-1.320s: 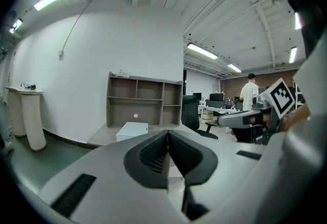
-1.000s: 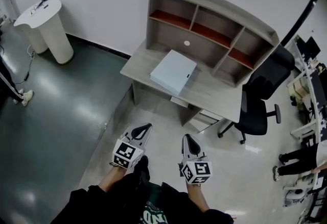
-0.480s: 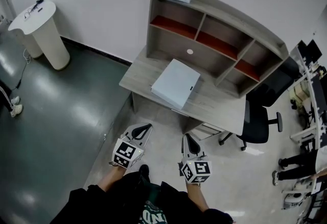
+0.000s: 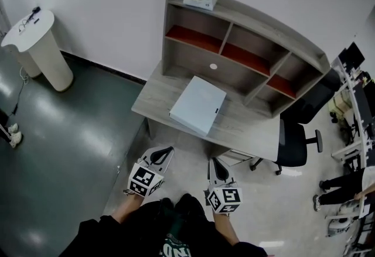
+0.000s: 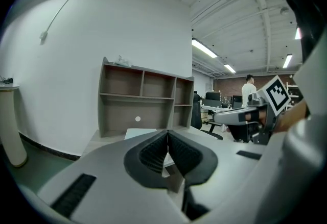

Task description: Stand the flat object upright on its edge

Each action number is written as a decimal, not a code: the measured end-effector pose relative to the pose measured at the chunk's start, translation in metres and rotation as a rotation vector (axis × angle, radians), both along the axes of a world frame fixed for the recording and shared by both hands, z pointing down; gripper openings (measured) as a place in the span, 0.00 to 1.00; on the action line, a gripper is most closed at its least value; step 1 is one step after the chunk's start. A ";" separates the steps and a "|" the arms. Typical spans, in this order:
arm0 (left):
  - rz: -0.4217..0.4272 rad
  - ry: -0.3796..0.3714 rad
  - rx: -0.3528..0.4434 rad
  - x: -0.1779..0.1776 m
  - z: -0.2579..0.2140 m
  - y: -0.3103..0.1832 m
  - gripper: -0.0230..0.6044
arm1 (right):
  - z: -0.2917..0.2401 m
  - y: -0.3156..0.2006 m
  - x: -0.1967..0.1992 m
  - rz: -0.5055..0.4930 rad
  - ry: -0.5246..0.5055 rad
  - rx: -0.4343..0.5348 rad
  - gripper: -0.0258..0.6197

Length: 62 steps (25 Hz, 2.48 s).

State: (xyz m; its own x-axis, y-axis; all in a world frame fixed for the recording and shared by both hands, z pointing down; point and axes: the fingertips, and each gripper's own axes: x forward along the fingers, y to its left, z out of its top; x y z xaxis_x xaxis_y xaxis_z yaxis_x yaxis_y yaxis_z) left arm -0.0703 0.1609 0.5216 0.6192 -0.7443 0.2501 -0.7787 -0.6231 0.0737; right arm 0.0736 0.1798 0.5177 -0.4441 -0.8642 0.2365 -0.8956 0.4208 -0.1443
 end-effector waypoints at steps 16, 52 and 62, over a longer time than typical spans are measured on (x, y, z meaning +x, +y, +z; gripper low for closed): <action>0.049 -0.041 -0.021 0.024 0.014 -0.123 0.06 | 0.019 -0.120 0.026 0.042 -0.054 -0.025 0.09; 0.222 -0.083 -0.151 0.090 0.043 -0.390 0.06 | 0.055 -0.370 0.063 0.069 -0.112 -0.202 0.10; 0.314 -0.080 -0.261 0.089 0.068 -0.402 0.26 | 0.078 -0.378 0.063 0.095 -0.134 -0.283 0.21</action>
